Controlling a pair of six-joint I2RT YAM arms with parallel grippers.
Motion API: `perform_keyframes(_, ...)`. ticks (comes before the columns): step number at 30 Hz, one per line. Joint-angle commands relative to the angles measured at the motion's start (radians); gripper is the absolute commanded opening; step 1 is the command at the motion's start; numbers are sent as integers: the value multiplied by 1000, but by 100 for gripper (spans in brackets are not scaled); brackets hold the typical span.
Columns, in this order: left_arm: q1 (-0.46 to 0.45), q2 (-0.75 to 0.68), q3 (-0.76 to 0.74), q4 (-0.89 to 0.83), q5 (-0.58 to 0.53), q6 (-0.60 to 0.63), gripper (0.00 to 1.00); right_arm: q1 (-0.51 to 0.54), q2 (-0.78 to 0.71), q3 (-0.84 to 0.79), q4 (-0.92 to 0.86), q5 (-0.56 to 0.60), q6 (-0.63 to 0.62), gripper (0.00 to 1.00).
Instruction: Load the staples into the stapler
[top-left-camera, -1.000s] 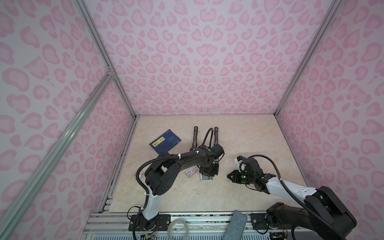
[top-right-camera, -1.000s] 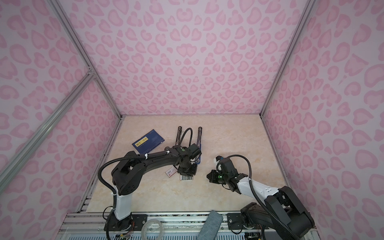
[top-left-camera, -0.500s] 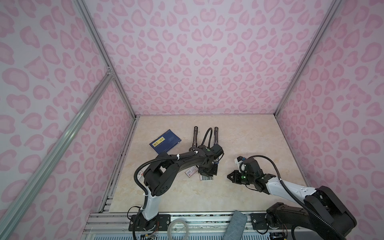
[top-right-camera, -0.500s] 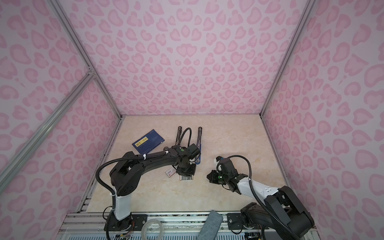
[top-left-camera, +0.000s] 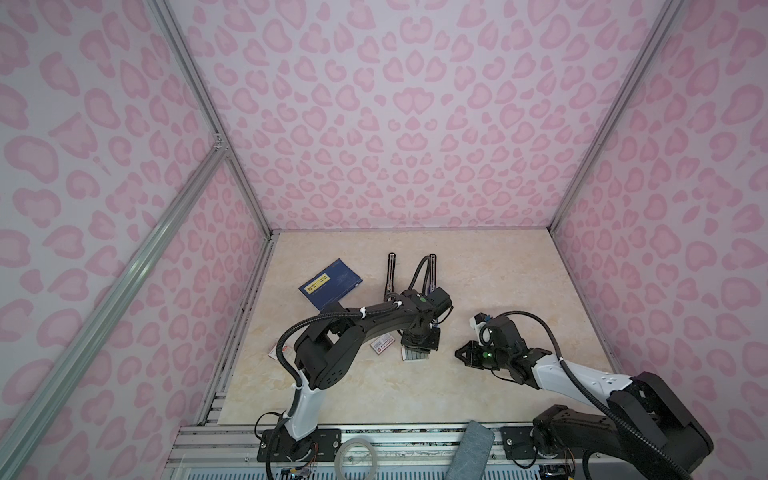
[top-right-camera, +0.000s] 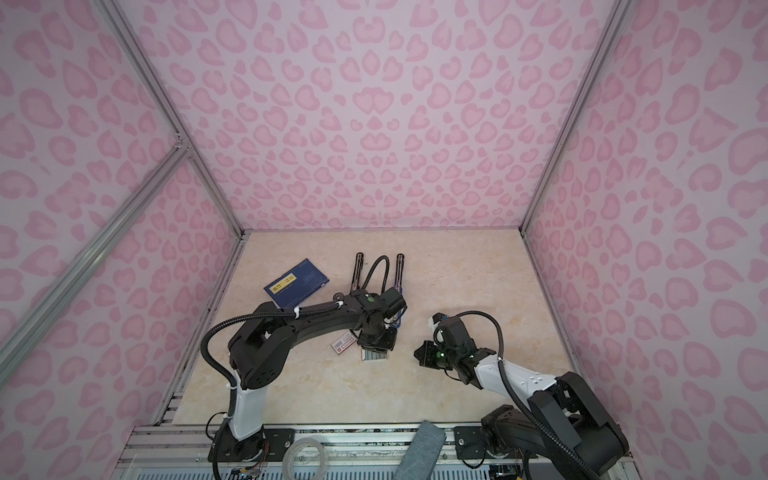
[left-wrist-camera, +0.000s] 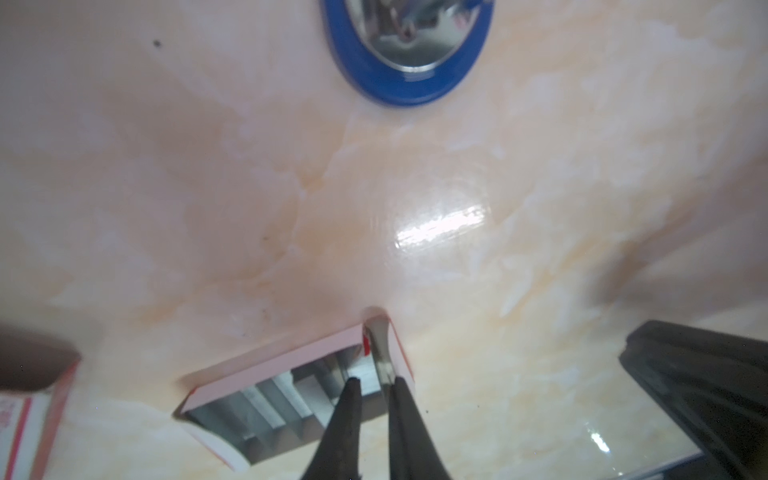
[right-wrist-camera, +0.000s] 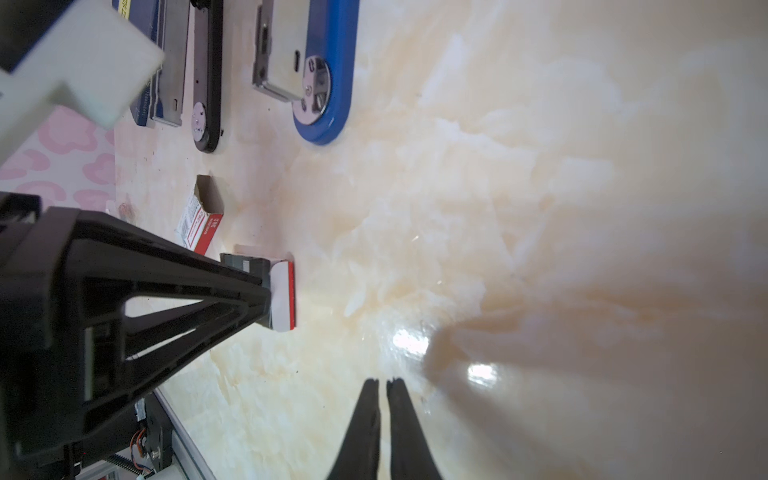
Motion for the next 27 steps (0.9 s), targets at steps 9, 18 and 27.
perform_keyframes(9,-7,36,37,-41,-8,21,19,-7,-7,-6,12,-11,-8,10)
perform_keyframes(18,-7,42,38,-44,-24,19,16,-15,-19,-7,4,-14,-13,10)
perform_keyframes(27,-7,46,49,-40,-35,17,16,-17,-9,-4,6,-16,-15,10)
